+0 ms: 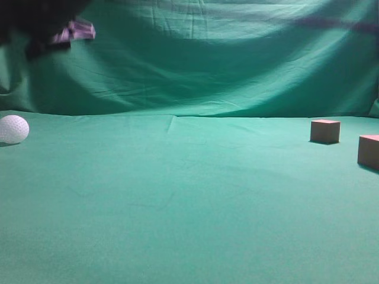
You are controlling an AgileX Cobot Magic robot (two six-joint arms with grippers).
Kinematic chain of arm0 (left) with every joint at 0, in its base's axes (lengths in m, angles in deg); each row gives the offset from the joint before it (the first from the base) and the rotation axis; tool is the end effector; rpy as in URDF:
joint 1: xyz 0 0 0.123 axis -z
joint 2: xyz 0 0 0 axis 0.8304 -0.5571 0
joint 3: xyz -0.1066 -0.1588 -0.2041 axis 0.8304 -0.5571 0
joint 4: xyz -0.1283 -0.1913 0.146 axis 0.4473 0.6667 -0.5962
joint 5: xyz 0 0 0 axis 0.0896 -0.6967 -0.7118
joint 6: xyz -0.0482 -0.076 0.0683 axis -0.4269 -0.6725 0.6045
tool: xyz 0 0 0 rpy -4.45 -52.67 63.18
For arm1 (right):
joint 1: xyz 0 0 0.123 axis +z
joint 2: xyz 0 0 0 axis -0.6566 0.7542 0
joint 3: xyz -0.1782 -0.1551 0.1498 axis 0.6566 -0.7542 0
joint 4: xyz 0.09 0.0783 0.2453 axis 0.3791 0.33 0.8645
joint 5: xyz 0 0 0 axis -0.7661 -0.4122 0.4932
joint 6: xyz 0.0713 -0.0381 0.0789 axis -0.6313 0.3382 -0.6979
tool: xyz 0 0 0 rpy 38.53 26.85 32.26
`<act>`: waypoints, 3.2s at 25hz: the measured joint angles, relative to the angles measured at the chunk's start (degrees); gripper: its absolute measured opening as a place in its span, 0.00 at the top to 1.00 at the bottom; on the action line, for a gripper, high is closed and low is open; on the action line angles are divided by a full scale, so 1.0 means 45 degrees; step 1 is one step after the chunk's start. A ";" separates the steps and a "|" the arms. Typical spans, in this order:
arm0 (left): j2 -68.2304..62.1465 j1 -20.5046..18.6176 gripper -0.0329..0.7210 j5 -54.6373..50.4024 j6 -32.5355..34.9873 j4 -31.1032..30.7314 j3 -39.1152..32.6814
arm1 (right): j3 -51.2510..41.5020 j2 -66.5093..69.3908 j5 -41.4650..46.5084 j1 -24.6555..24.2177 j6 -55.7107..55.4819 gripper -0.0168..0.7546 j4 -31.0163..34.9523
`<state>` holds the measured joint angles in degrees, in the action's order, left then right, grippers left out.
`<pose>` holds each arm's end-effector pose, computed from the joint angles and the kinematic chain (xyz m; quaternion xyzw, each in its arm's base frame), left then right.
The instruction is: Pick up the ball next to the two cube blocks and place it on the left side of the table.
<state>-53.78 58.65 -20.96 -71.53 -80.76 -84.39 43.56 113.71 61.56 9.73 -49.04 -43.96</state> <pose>0.0996 0.0091 0.1706 0.0664 0.7953 0.0982 0.5945 0.3656 0.4805 0.2019 -0.4246 0.7299 0.2855 0.4532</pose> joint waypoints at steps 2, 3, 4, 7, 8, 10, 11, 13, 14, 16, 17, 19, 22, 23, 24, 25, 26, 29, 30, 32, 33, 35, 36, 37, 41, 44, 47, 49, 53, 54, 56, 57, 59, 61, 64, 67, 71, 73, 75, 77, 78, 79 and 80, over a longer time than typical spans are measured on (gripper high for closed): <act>0.0000 0.0000 0.96 0.0000 0.0000 0.0000 0.0000 | 0.0094 -0.1097 0.1749 -0.0378 0.0052 0.69 -0.0053; 0.0000 0.0000 0.96 0.0000 0.0000 0.0000 0.0000 | 0.0128 -0.1637 0.2560 -0.0594 0.0028 0.81 -0.0115; 0.0000 0.0000 0.96 0.0000 0.0000 0.0000 0.0000 | 0.0132 -0.2072 0.3558 -0.0780 -0.0150 0.87 -0.0182; 0.0000 0.0000 0.96 0.0000 0.0000 0.0000 0.0000 | 0.0188 -0.3416 0.6243 -0.1413 -0.1503 0.98 -0.0970; 0.0000 0.0000 0.96 0.0000 0.0000 0.0000 0.0000 | 0.0188 -0.3738 0.7122 -0.1550 -0.2206 0.98 -0.1569; 0.0000 0.0000 0.96 0.0000 0.0000 0.0000 0.0000 | 0.0188 -0.4463 0.8709 -0.1744 -0.3631 0.98 -0.3008; 0.0000 0.0000 0.96 0.0000 0.0000 0.0000 0.0000 | 0.0188 -0.4744 0.9546 -0.1776 -0.4413 0.98 -0.3909; 0.0000 0.0000 0.96 0.0000 0.0000 0.0000 0.0000 | 0.0188 -0.5398 1.1032 -0.1793 -0.5594 0.98 -0.5607; 0.0000 0.0000 0.96 0.0000 0.0000 0.0000 0.0000 | 0.0188 -0.5714 1.1428 -0.1793 -0.6037 0.98 -0.6127; 0.0000 0.0000 0.96 0.0000 0.0000 0.0000 0.0000 | 0.0188 -0.6317 1.1815 -0.1804 -0.6465 0.98 -0.6944; 0.0000 0.0000 0.96 0.0000 0.0000 0.0000 0.0000 | 0.0188 -0.6660 1.1873 -0.1824 -0.6576 0.98 -0.7106; 0.0000 0.0000 0.96 0.0000 0.0000 0.0000 0.0000 | 0.0188 -0.7306 1.1936 -0.1824 -0.6662 0.98 -0.7242; 0.0000 0.0000 0.96 0.0000 0.0000 0.0000 0.0000 | -0.0382 -0.8443 1.1955 -0.1824 -0.6768 0.98 -0.7243; 0.0000 0.0000 0.96 0.0000 0.0000 0.0000 0.0000 | -0.0794 -0.8880 1.1955 -0.1824 -0.6773 0.98 -0.7243; 0.0000 0.0000 0.96 0.0000 0.0000 0.0000 0.0000 | -0.1210 -0.9300 1.1963 -0.1824 -0.6829 0.98 -0.7263; 0.0000 0.0000 0.96 0.0000 0.0000 0.0000 0.0000 | -0.1807 -0.9657 1.1894 -0.1824 -0.6913 0.98 -0.7263; 0.0000 0.0000 0.96 0.0000 0.0000 0.0000 0.0000 | -0.2513 -1.0082 1.1662 -0.1824 -0.6992 0.98 -0.7263; 0.0000 0.0000 0.96 0.0000 0.0000 0.0000 0.0000 | -0.4027 -1.0940 1.0863 -0.1824 -0.7108 0.98 -0.7240; 0.0000 0.0000 0.96 0.0000 0.0000 0.0000 0.0000 | -0.4937 -1.1303 1.0400 -0.1824 -0.7159 0.98 -0.7212; 0.0000 0.0000 0.96 0.0000 0.0000 0.0000 0.0000 | -0.7385 -1.2645 0.9729 -0.1824 -0.7513 0.98 -0.7165; 0.0000 0.0000 0.96 0.0000 0.0000 0.0000 0.0000 | -0.8131 -1.3012 0.9666 -0.1824 -0.7627 0.98 -0.7165; 0.0000 0.0000 0.96 0.0000 0.0000 0.0000 0.0000 | -0.9325 -1.3823 0.9443 -0.1824 -0.7724 0.98 -0.7165; 0.0000 0.0000 0.96 0.0000 0.0000 0.0000 0.0000 | -0.9907 -1.4124 0.9250 -0.1824 -0.7753 0.98 -0.7165; 0.0000 0.0000 0.96 0.0000 0.0000 0.0000 0.0000 | -1.0457 -1.4458 0.8993 -0.1824 -0.7775 0.98 -0.7165; 0.0000 0.0000 0.96 0.0000 0.0000 0.0000 0.0000 | -1.2115 -1.5708 0.7901 -0.1824 -0.7804 0.98 -0.7489; 0.0000 0.0000 0.96 0.0000 0.0000 0.0000 0.0000 | -1.2938 -1.6877 0.7666 -0.1824 -0.7868 0.98 -0.8039; 0.0000 0.0000 0.96 0.0000 0.0000 0.0000 0.0000 | -1.3756 -1.8332 0.7666 -0.1824 -0.8515 0.98 -0.8683; 0.0000 0.0000 0.96 0.0000 0.0000 0.0000 0.0000 | -1.4378 -1.9432 0.7536 -0.1824 -0.9281 0.98 -0.9338; 0.0000 0.0000 0.96 0.0000 0.0000 0.0000 0.0000 | -1.6062 -2.1500 0.6272 -0.2719 -1.0092 0.98 -0.9911; 0.0000 0.0000 0.96 0.0000 0.0000 0.0000 0.0000 | -1.6571 -2.1927 0.5810 -0.3081 -1.0147 0.98 -0.9911; 0.0000 0.0000 0.96 0.0000 0.0000 0.0000 0.0000 | -1.7546 -2.2885 0.4842 -0.4068 -1.0152 0.98 -0.9931; 0.0000 0.0000 0.96 0.0000 0.0000 0.0000 0.0000 | -1.8097 -2.3342 0.4491 -0.4612 -1.0152 0.98 -0.9931; 0.0000 0.0000 0.96 0.0000 0.0000 0.0000 0.0000 | -1.9270 -2.4176 0.3679 -0.5677 -1.0175 0.98 -0.9962; 0.0000 0.0000 0.96 0.0000 0.0000 0.0000 0.0000 | -2.0407 -2.5015 0.2977 -0.6837 -1.0175 0.98 -0.9962; 0.0000 0.0000 0.96 0.0000 0.0000 0.0000 0.0000 | -2.2310 -2.6326 0.1569 -0.8693 -1.0175 0.98 -0.9962; 0.0000 0.0000 0.96 0.0000 0.0000 0.0000 0.0000 | -2.4193 -2.7506 -0.0029 -0.9906 -1.0175 0.98 -0.9962; 0.0000 0.0000 0.96 0.0000 0.0000 0.0000 0.0000 | -2.6230 -2.9141 -0.0771 -1.0854 -1.0175 0.98 -0.9962; 0.0000 0.0000 0.96 0.0000 0.0000 0.0000 0.0000 | -2.7062 -2.9890 -0.0856 -1.1078 -1.0185 0.98 -0.9962; 0.0000 0.0000 0.96 0.0000 0.0000 0.0000 0.0000 | -2.7558 -3.0578 -0.0804 -1.1187 -1.0206 0.98 -0.9962; 0.0000 0.0000 0.96 0.0000 0.0000 0.0000 0.0000 | -2.7619 -3.0780 -0.0747 -1.1237 -1.0206 0.98 -0.9937; 0.0000 0.0000 0.96 0.0000 0.0000 0.0000 0.0000 | -2.7619 -3.0812 -0.0533 -1.1284 -1.0263 0.98 -0.9937; 0.0000 0.0000 0.96 0.0000 0.0000 0.0000 0.0000 | -2.7619 -3.0823 -0.0241 -1.1290 -1.0321 0.98 -0.9914; 0.0000 0.0000 0.96 0.0000 0.0000 0.0000 0.0000 | -2.7619 -3.0823 0.0129 -1.1290 -1.0368 0.98 -0.9914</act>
<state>-53.78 58.65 -20.96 -71.53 -80.76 -84.39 -80.72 -25.00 62.15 -41.07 -95.69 -88.57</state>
